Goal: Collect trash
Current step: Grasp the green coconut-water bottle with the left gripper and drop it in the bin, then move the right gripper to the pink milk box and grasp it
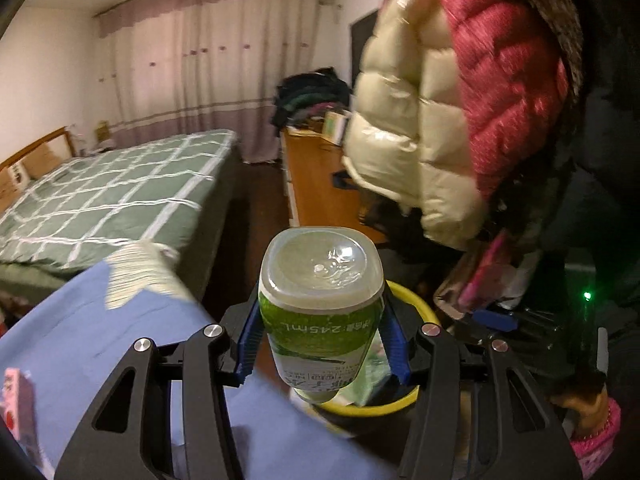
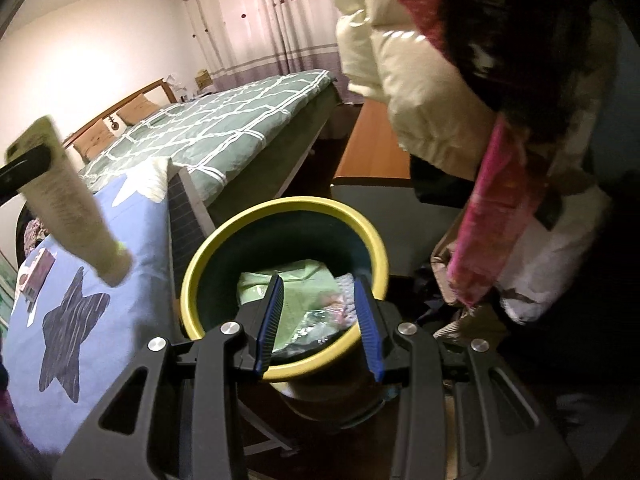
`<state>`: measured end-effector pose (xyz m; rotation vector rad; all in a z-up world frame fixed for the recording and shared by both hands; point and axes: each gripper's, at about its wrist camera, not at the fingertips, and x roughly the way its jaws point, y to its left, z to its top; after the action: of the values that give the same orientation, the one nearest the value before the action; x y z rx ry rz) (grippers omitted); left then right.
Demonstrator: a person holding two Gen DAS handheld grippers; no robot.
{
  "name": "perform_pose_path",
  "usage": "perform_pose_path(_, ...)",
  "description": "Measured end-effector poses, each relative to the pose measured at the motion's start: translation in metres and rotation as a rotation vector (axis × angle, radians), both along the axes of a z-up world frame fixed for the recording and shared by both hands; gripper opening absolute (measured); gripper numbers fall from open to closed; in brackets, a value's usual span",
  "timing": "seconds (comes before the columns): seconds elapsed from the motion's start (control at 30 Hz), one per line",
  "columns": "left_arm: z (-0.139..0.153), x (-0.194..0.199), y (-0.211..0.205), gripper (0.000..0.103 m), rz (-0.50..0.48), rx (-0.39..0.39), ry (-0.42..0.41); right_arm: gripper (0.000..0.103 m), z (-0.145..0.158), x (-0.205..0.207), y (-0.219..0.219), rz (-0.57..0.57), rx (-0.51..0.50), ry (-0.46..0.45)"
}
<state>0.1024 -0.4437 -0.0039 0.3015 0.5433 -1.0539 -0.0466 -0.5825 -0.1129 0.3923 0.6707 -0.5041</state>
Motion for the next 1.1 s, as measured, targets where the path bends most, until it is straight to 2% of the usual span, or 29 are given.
perform_pose_path(0.07, -0.009, -0.005, -0.024, 0.051, -0.019, 0.019, 0.006, 0.035, 0.000, -0.003, -0.003, -0.004, 0.003, 0.001)
perform_pose_path(0.23, -0.039, 0.000, -0.066, 0.052, -0.034, 0.067, 0.086, 0.044, 0.000, -0.009, -0.007, -0.017, 0.003, -0.002)
perform_pose_path(0.27, -0.044, 0.002, -0.072, 0.056, -0.025, 0.077, 0.099, 0.044, 0.000, -0.009, -0.008, -0.021, 0.005, -0.001)
perform_pose_path(0.3, -0.048, 0.003, -0.075, 0.066, -0.011, 0.080, 0.098, 0.045, 0.000, -0.010, -0.008, -0.022, 0.006, -0.001)
perform_pose_path(0.33, -0.050, 0.004, -0.075, 0.082, 0.003, 0.078, 0.090, 0.045, -0.001, -0.010, -0.009, -0.021, 0.007, 0.000)
perform_pose_path(0.47, -0.041, 0.008, -0.057, 0.084, 0.034, 0.046, 0.070, 0.045, -0.002, -0.008, -0.007, -0.013, 0.010, 0.003)
perform_pose_path(0.57, -0.027, 0.017, -0.025, 0.088, 0.084, 0.013, 0.052, 0.045, -0.002, -0.003, -0.003, 0.001, 0.011, 0.003)
perform_pose_path(0.77, -0.012, 0.041, 0.070, 0.093, 0.233, -0.060, 0.056, 0.046, -0.003, 0.016, 0.013, 0.052, 0.006, 0.017)
perform_pose_path(1.0, -0.011, 0.065, 0.213, 0.094, 0.518, -0.088, -0.016, 0.047, 0.009, 0.057, 0.057, 0.165, -0.014, 0.025)
perform_pose_path(1.1, -0.016, 0.073, 0.273, 0.094, 0.649, -0.087, -0.048, 0.051, 0.016, 0.081, 0.087, 0.233, -0.029, 0.019)
